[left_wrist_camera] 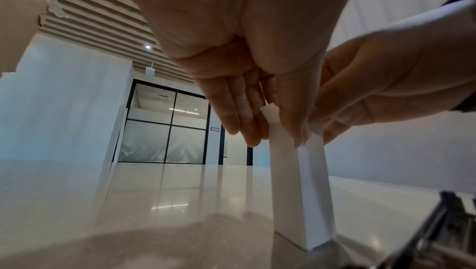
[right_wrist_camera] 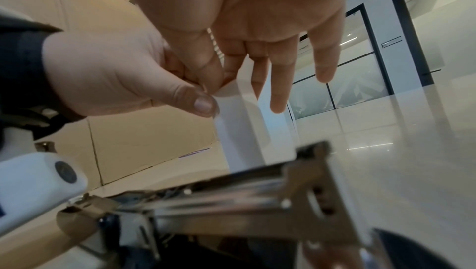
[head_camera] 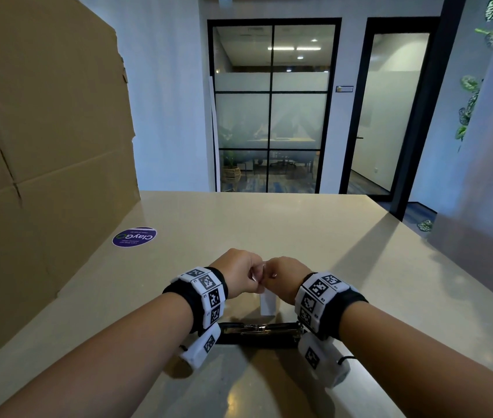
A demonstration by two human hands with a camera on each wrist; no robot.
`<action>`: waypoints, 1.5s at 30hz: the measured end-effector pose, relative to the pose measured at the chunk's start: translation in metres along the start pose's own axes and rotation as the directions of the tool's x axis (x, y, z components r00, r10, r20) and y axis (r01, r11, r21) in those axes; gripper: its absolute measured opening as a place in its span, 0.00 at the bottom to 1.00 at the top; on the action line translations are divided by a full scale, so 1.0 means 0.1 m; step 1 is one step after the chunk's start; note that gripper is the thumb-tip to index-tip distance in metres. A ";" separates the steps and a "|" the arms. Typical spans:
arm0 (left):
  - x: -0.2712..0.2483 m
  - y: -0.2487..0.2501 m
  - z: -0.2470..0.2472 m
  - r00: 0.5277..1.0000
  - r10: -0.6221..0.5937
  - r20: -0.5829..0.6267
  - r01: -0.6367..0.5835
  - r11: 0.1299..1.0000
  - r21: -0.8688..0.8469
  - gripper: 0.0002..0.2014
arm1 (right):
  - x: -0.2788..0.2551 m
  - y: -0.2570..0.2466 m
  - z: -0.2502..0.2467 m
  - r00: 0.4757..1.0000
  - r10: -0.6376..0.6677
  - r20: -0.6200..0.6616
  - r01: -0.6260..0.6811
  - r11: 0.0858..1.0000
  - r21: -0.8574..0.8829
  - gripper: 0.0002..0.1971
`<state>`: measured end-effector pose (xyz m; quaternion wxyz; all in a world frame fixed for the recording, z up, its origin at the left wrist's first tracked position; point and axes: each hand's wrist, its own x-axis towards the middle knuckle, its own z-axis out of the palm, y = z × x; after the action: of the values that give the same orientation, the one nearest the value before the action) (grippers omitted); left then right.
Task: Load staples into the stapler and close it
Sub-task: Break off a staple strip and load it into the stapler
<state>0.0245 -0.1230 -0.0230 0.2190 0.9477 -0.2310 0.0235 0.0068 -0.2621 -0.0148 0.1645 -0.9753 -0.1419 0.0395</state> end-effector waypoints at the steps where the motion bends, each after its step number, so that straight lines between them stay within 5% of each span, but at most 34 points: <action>1: 0.00 0.00 0.00 1.000 0.000 -0.001 0.000 1.000 0.000 0.06 | 0.01 0.02 0.00 1.000 0.013 -0.021 -0.012 1.000 0.024 0.12; 9: 0.00 0.01 0.03 1.000 -0.007 0.000 0.007 1.000 0.003 0.07 | 0.04 0.09 0.01 0.993 0.086 -0.075 -0.078 0.992 0.100 0.10; 17: 0.01 0.03 0.03 1.000 -0.018 0.003 0.018 0.999 -0.031 0.15 | 0.05 0.00 -0.04 0.988 0.105 0.116 -0.086 0.984 -0.158 0.16; 24: 0.01 -0.01 0.05 1.000 -0.016 -0.027 0.014 0.998 -0.055 0.14 | 0.03 -0.12 -0.06 0.979 0.119 0.165 -0.111 0.992 -0.059 0.17; 32: 0.00 -0.01 0.06 0.999 -0.009 -0.040 0.007 0.999 -0.043 0.13 | 0.07 0.04 0.05 0.989 0.071 0.130 -0.057 0.992 -0.111 0.16; 36: 0.00 0.02 0.06 1.000 -0.016 -0.024 0.015 0.999 -0.036 0.14 | 0.01 -0.03 -0.01 0.986 0.085 0.141 -0.075 0.995 -0.071 0.06; 39: 0.01 0.04 0.03 1.000 -0.020 -0.007 0.020 0.999 -0.036 0.14 | -0.02 -0.05 -0.05 0.994 0.071 0.087 -0.067 0.997 -0.046 0.14; 45: 0.00 0.04 0.04 0.999 -0.038 0.020 0.039 0.998 -0.057 0.15 | -0.02 0.04 -0.10 0.997 0.062 -0.040 -0.064 0.998 -0.027 0.14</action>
<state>0.0230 -0.1275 -0.0250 0.2445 0.9454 -0.2155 0.0035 0.0074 -0.2691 -0.0060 0.1521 -0.9821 -0.1084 0.0234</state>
